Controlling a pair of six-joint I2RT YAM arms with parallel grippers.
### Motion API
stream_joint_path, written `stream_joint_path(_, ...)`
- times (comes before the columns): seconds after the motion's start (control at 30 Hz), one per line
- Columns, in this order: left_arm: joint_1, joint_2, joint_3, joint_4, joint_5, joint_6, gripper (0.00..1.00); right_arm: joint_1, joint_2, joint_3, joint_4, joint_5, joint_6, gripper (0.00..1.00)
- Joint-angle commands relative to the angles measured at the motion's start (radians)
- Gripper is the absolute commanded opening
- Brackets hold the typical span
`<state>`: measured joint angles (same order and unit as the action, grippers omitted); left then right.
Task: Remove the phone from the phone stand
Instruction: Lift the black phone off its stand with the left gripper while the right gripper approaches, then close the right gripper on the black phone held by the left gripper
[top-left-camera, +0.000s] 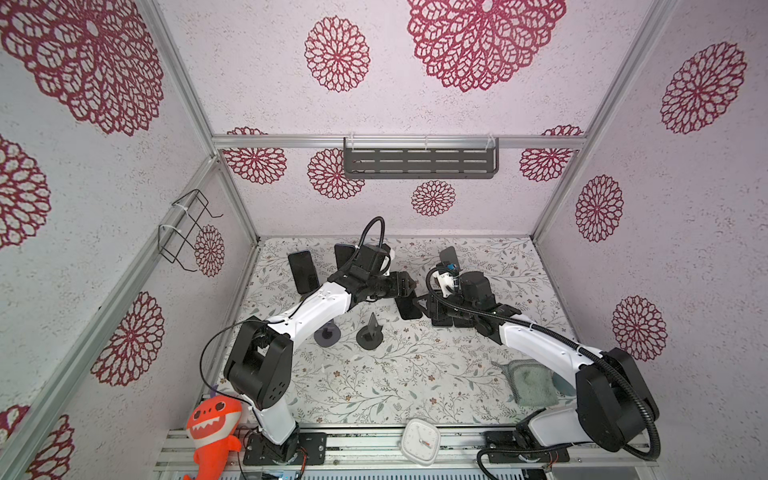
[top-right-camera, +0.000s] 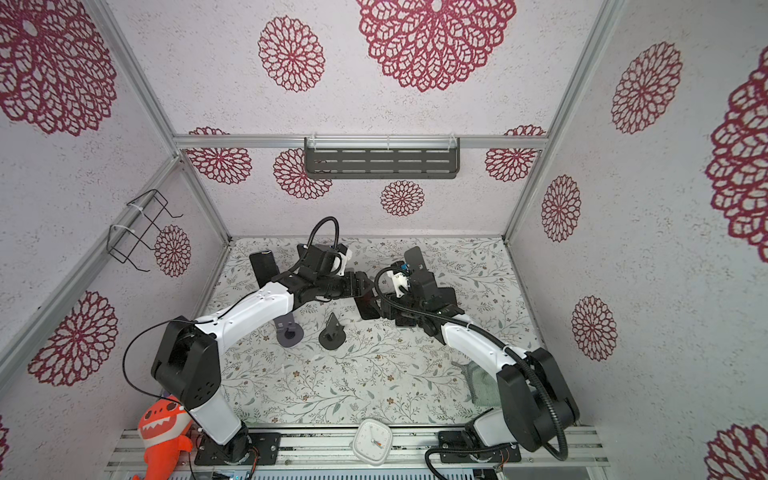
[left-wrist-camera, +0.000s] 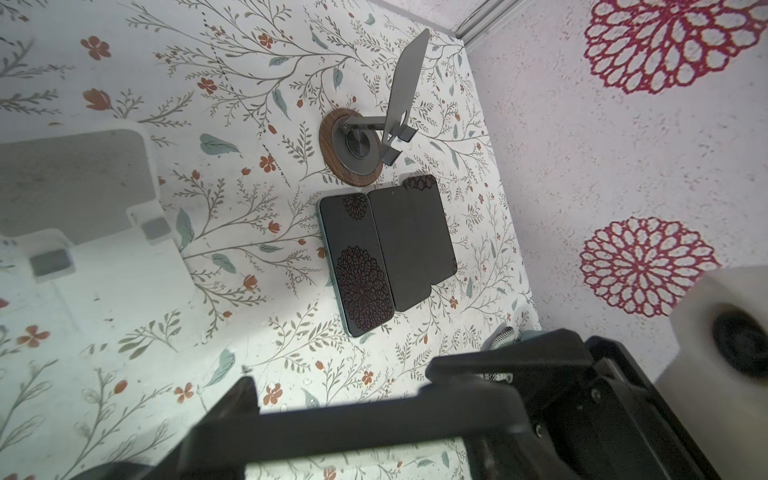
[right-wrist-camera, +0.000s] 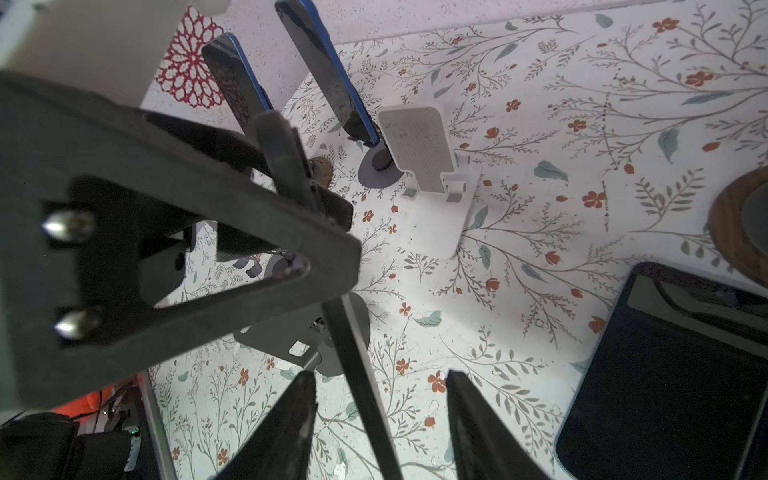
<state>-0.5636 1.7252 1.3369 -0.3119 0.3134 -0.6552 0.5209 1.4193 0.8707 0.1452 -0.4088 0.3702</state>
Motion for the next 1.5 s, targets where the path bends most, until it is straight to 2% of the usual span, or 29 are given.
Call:
stream_joint_path(0.0,0.005,-0.055,-0.003,0.087,0.033,-0.003,0.64,0.004,-0.009,-0.008,0.108,-0.058,0.055,0.46)
stream_joint_path(0.23,0.008,-0.077,-0.034,0.148,0.050,-0.021,0.63,0.004,-0.003,-0.002,0.103,-0.083,0.073,0.34)
stream_joint_path(0.57,0.016,-0.142,-0.116,0.270,0.075,-0.056,0.64,0.004,-0.034,0.008,0.066,-0.075,0.074,0.06)
stream_joint_path(0.7,0.024,-0.159,-0.158,0.325,0.100,-0.077,0.75,0.005,-0.055,-0.011,0.100,-0.100,0.078,0.00)
stream_joint_path(0.77,0.033,-0.163,-0.178,0.355,0.119,-0.097,0.85,0.005,-0.064,-0.016,0.091,-0.098,0.076,0.00)
stream_joint_path(0.83,0.044,-0.177,-0.212,0.407,0.125,-0.107,0.99,-0.001,-0.079,-0.013,0.072,-0.095,0.070,0.00)
stream_joint_path(0.9,0.057,-0.192,-0.247,0.459,0.135,-0.123,0.98,-0.015,-0.093,-0.005,0.043,-0.097,0.070,0.00)
stream_joint_path(1.03,0.096,-0.196,-0.313,0.602,0.223,-0.184,0.98,-0.074,-0.126,0.020,-0.028,-0.145,0.065,0.00)
stream_joint_path(1.2,0.110,-0.154,-0.380,0.848,0.345,-0.269,0.98,-0.205,-0.146,0.014,-0.019,-0.419,0.097,0.00)
stream_joint_path(1.27,0.110,-0.137,-0.381,0.867,0.354,-0.267,0.98,-0.236,-0.163,0.007,-0.004,-0.479,0.105,0.00)
stream_joint_path(1.47,0.102,-0.106,-0.397,0.941,0.355,-0.275,0.76,-0.250,-0.194,0.008,0.071,-0.541,0.162,0.00)
